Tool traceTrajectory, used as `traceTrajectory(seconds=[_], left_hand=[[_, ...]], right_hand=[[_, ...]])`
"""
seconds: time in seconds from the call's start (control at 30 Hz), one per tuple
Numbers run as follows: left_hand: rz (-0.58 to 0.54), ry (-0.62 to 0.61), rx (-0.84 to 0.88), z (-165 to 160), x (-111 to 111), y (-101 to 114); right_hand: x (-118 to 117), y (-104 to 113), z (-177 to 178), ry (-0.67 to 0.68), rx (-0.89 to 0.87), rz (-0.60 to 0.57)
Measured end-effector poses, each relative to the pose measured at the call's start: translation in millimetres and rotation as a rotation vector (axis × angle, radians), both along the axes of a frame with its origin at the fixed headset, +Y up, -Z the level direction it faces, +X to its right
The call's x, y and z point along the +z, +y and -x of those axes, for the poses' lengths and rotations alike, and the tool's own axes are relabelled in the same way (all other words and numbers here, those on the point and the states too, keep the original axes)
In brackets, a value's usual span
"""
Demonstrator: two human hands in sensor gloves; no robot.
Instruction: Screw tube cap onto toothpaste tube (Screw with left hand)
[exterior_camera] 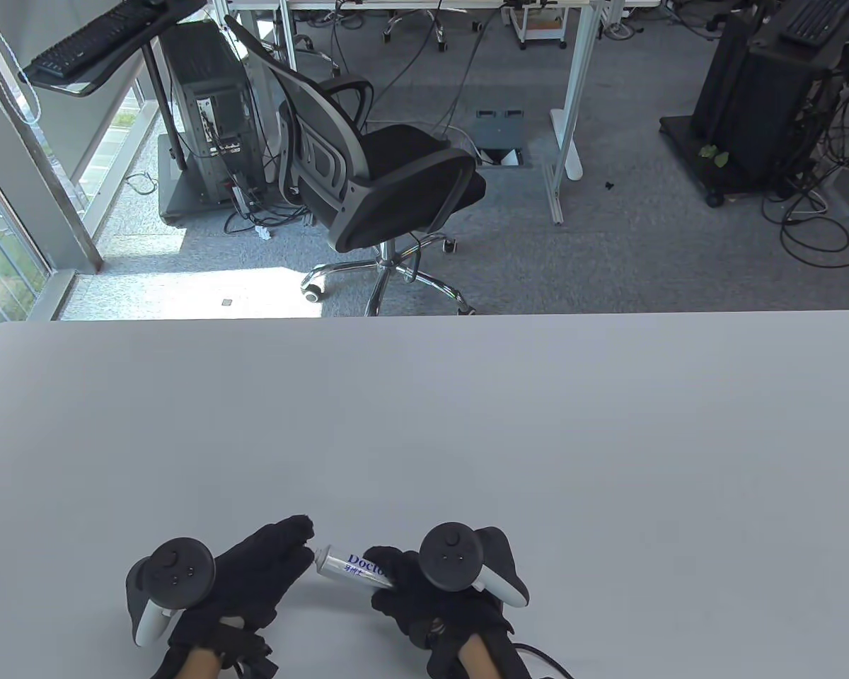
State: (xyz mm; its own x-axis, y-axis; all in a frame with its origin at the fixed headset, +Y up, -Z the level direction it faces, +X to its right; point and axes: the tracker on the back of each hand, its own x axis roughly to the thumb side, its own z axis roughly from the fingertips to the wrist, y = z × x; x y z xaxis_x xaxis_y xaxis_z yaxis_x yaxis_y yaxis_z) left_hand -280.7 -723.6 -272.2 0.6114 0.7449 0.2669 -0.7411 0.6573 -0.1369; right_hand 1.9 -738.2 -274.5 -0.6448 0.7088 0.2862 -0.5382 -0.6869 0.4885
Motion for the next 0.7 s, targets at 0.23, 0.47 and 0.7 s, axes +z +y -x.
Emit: traceTrajectory(seconds=[0.23, 0.47, 0.7], left_hand=[[0.001, -0.083, 0.015, -3.7, -1.3, 3.2], [0.014, 0.006, 0.012, 2.3, -0.6, 0.4], [-0.009, -0.051, -0.033, -4.0, -0.2, 4.9]], right_hand=[[-0.2, -1.4, 0.8, 0.004, 0.016, 0.003], [-1.0, -2.7, 0.0, 0.001, 0.023, 0.005], [-0.8, -2.2, 0.9, 0.006, 0.032, 0.003]])
